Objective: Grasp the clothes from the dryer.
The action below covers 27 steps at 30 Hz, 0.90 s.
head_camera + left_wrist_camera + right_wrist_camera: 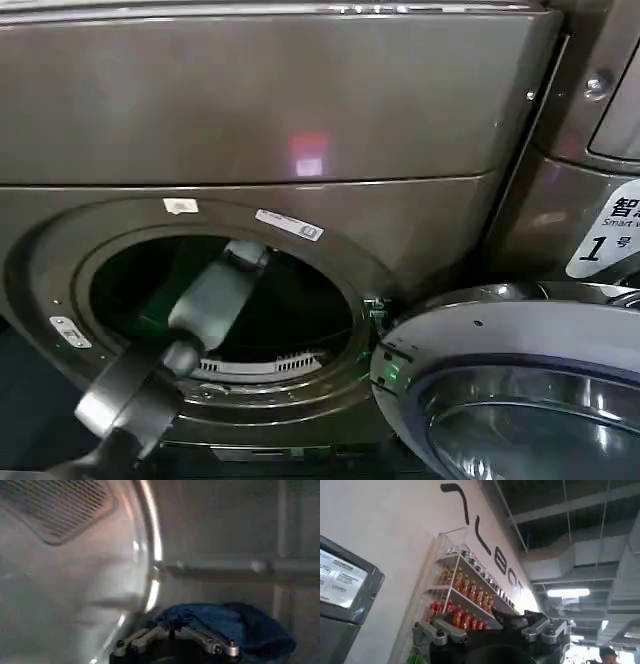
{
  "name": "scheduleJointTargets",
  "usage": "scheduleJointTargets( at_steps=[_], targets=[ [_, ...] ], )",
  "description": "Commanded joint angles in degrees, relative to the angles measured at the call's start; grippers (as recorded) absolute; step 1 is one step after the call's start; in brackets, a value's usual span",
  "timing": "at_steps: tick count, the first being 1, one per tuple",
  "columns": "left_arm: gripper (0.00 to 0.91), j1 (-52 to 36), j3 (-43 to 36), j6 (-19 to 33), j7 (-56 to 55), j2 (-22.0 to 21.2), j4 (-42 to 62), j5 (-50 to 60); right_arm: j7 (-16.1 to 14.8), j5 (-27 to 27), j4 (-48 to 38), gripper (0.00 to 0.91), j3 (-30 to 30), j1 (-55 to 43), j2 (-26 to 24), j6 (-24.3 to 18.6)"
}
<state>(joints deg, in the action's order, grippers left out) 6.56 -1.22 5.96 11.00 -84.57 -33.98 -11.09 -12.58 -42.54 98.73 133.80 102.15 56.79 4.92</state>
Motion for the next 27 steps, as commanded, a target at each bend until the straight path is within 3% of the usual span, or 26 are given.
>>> scheduleJointTargets(
  at_steps=[1, 10, 27],
  targets=[
    [0.0, 3.94, 9.65, 5.77, -19.36, -1.62, -4.96, 0.49, 0.25, 0.63, 0.1, 0.907, -0.15, -0.21, -0.04, -0.64],
    [0.0, 7.24, 12.7, 10.29, -26.16, -4.11, -11.18, 7.54, 0.55, 1.49, 0.18, 0.907, -0.03, 0.1, 0.04, -1.24],
    [0.0, 8.98, 14.71, 9.83, -29.76, -5.34, -13.09, 10.9, 1.22, 0.25, 0.51, 0.907, 0.43, -0.08, -1.12, -1.26]
  ],
)
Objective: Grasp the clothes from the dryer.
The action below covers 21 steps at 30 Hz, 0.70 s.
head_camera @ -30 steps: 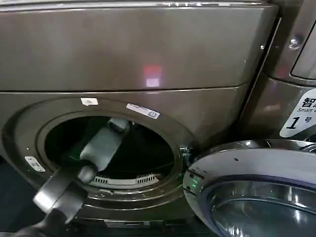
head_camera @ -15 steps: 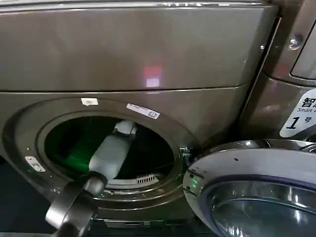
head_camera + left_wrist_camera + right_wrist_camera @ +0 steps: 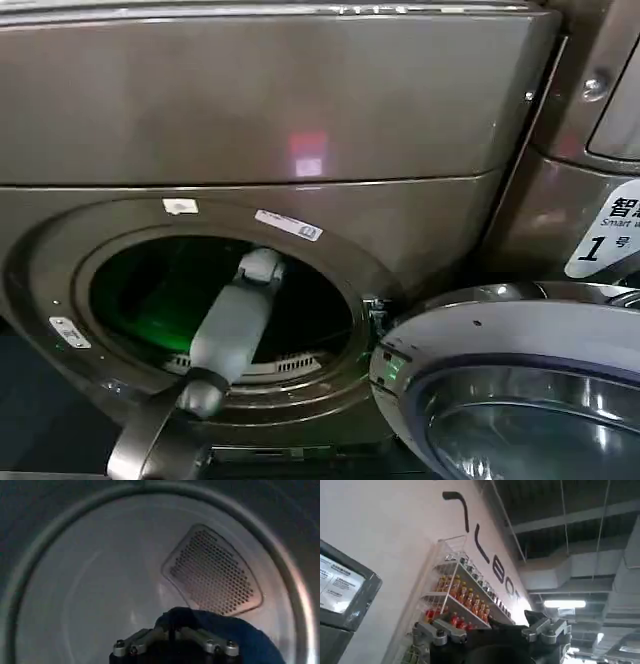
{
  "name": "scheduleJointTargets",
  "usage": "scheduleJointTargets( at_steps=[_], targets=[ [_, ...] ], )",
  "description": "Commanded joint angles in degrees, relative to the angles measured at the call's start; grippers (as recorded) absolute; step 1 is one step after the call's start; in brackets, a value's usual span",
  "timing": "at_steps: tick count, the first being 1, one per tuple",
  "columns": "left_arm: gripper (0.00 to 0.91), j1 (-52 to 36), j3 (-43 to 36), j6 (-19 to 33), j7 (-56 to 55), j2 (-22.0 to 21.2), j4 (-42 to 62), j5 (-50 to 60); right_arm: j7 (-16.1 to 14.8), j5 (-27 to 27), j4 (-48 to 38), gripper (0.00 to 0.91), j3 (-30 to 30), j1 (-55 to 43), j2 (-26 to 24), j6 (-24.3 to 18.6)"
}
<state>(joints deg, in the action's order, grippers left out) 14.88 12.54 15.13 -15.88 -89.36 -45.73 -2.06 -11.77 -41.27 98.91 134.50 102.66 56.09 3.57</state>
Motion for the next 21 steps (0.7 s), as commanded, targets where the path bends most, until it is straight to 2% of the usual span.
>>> scheduleJointTargets(
  at_steps=[1, 21],
  targets=[
    [0.0, 0.52, 0.91, 0.68, -2.89, -0.52, -1.34, 1.91, 0.73, -1.36, 0.16, 0.907, -0.31, -0.47, -0.61, -0.32],
    [0.0, 0.94, 0.69, 0.18, -2.33, 0.1, -0.73, 1.57, 0.54, -1.04, 0.85, 0.907, 0.17, -0.04, -0.6, -0.23]
  ],
)
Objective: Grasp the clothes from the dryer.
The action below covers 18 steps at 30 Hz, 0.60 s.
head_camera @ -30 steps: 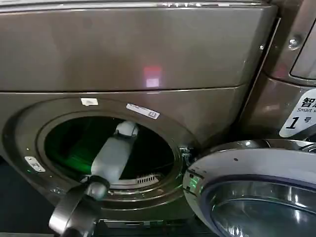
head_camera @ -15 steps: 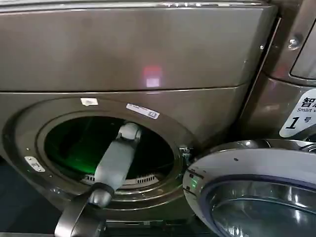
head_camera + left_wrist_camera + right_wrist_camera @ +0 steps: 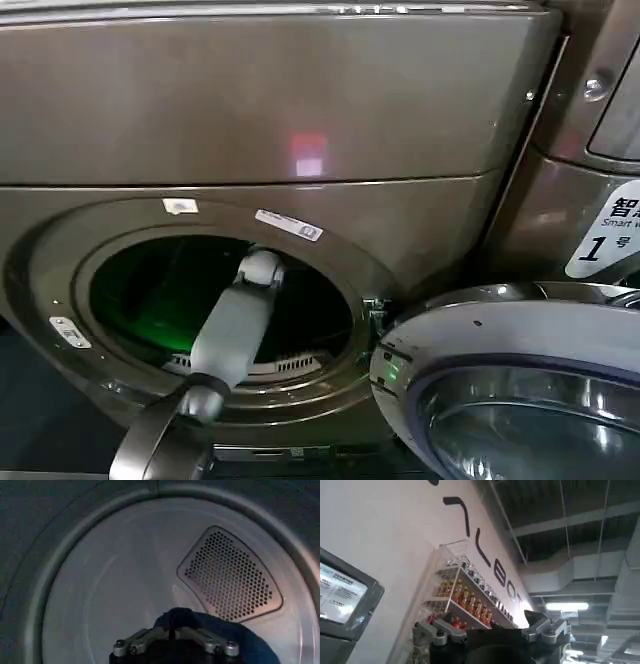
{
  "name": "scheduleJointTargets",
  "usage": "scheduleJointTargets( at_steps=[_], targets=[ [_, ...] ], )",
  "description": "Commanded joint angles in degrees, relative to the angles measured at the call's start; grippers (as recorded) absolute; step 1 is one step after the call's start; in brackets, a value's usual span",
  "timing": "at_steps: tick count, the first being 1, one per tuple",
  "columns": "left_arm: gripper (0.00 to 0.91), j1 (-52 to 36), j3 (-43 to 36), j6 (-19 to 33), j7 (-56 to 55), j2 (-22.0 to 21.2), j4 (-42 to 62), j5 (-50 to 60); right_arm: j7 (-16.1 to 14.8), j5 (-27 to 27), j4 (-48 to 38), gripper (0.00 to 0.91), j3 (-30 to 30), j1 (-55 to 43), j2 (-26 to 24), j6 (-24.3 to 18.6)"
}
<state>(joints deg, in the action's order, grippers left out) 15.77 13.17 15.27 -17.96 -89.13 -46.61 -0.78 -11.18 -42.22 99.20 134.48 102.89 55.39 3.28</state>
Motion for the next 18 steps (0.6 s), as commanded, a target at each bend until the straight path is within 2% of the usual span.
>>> scheduleJointTargets(
  at_steps=[1, 18],
  targets=[
    [0.0, 0.07, 0.03, 0.04, -0.2, -0.15, 0.16, 0.31, 0.09, 0.38, 0.64, 0.907, 0.25, -0.31, 0.08, 0.09],
    [0.0, -0.21, 0.19, 0.21, 0.13, -0.38, 0.63, 0.35, 0.1, 2.09, 0.35, 0.907, 0.97, -0.3, -0.12, 0.49]
  ],
)
